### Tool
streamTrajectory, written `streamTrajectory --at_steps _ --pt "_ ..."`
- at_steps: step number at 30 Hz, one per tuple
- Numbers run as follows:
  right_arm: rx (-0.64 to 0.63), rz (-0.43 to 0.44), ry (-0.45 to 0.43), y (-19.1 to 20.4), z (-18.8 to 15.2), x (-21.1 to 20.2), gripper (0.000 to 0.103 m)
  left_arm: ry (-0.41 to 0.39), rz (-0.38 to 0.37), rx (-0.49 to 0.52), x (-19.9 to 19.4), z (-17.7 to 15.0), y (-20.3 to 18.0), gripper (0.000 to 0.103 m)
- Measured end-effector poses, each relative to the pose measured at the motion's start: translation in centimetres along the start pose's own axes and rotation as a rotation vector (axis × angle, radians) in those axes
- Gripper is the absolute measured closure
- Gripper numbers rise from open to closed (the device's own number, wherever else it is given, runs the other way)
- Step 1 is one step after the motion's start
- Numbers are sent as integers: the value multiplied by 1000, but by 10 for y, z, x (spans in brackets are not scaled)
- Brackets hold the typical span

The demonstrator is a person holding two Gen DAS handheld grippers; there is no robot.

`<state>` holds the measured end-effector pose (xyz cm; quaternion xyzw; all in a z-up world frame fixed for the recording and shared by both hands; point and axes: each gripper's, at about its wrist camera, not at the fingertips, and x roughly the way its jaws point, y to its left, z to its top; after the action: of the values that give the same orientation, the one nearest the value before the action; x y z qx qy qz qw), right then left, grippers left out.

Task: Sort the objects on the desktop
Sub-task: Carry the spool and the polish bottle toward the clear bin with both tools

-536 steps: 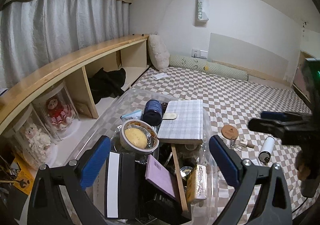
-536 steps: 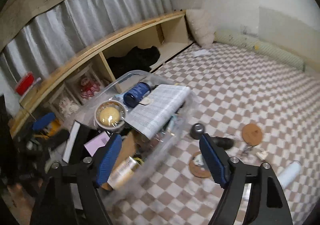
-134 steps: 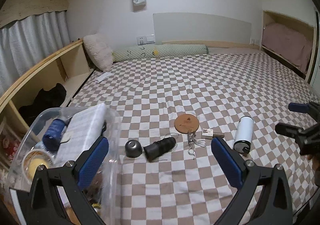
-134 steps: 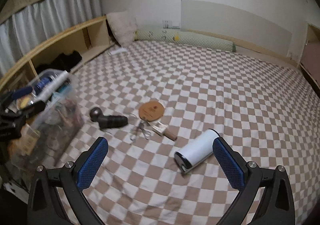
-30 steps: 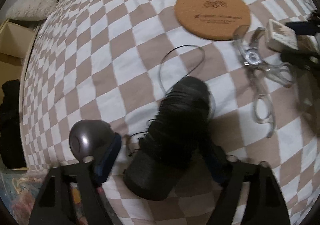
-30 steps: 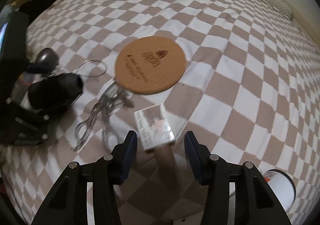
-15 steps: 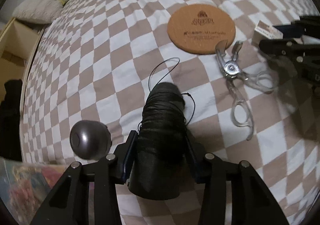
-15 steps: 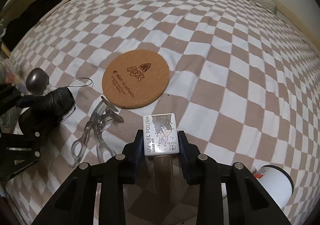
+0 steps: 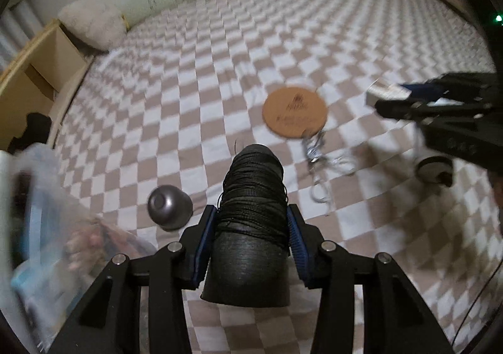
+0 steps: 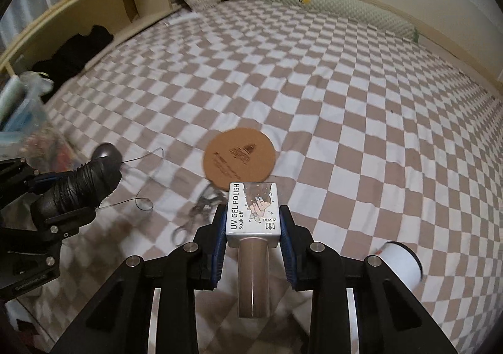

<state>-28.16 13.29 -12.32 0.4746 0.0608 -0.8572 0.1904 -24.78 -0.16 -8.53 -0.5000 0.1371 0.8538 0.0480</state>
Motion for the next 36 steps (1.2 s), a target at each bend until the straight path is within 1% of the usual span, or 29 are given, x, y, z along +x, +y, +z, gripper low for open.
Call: streamTrajectory --at_steps 2,7,10,13,15,19,24,27,31,34,36 --pt "-3 8 -22 4 1 -19 71 -59 -12 -11 -26 -1 0 59" --pt "-2 34 -81 15 6 -67 71 -168 -23 -26 -91 -5 2 59" --pt "-14 50 -134 40 16 -90 71 -219 4 -34 -127 -13 9 59" --pt "-27 61 -193 64 24 -114 71 -272 16 -72 -161 -26 24 59" --pt "-33 95 -218 81 29 -127 71 -297 38 -97 -179 -36 35 59" --pt "-65 145 -257 117 35 -145 71 -345 132 -139 -212 -55 64 59" --pt "-101 231 -282 164 36 -163 71 -359 269 -203 -225 -80 110 59" --pt "-137 281 -290 194 38 -168 71 -357 328 -246 -231 -95 137 59" --pt "-190 341 -287 231 38 -170 71 -345 374 -300 -227 -114 169 59" --pt "-210 395 -270 255 40 -165 71 -327 375 -363 -221 -128 195 59" --pt "-215 440 -243 268 42 -159 71 -311 368 -396 -216 -135 209 59"
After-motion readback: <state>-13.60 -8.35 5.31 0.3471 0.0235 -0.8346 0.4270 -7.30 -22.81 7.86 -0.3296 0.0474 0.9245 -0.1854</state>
